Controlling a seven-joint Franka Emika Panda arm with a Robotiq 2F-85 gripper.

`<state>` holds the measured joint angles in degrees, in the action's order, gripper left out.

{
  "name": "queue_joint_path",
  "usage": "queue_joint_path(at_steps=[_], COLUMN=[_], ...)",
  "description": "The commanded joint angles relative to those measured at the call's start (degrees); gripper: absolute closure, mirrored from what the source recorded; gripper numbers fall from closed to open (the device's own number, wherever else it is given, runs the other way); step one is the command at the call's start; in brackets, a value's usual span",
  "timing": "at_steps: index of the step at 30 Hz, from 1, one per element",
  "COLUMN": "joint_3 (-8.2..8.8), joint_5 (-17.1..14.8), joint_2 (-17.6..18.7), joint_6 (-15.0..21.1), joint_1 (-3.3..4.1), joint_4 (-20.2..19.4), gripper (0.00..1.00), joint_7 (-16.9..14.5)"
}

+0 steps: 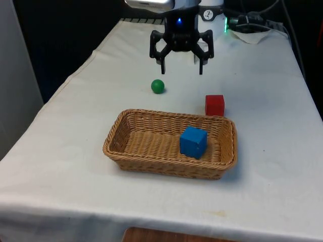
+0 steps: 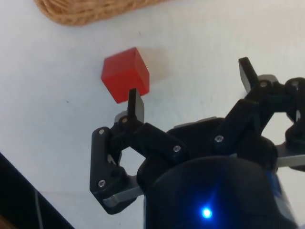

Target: Place all non-red objects into the basket.

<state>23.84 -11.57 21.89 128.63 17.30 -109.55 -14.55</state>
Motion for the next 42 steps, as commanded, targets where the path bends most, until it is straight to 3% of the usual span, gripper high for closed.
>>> queue_joint_path(at_steps=[1,6,14,15,16,26,27,36,42], joint_3=[0.40,0.23,1.49,1.20,1.83,3.55,4.18,6.13,7.62], joint_5=[0.7,0.6,1.3,0.8,1.3,0.8,1.1,0.8,0.3], joint_2=[-0.9,-1.9,-5.2,-4.8,-5.8,-7.6,-8.5,-9.7,-10.9], joint_6=[1.1,1.3,4.8,3.9,5.4,7.4,9.0,11.3,15.1], joint_1=[0.34,0.00,0.06,0.00,0.00,0.00,-0.11,0.00,-0.23], joint_4=[-1.5,-3.4,-9.7,-8.9,-11.1,-15.4,-17.3,-21.5,-25.7], gripper=[0.00,0.00,0.00,0.00,0.00,0.00,0.00,0.00,0.00], joint_7=[0.3,-0.2,-1.6,-1.6,-2.3,-4.8,-5.7,-8.3,-10.9])
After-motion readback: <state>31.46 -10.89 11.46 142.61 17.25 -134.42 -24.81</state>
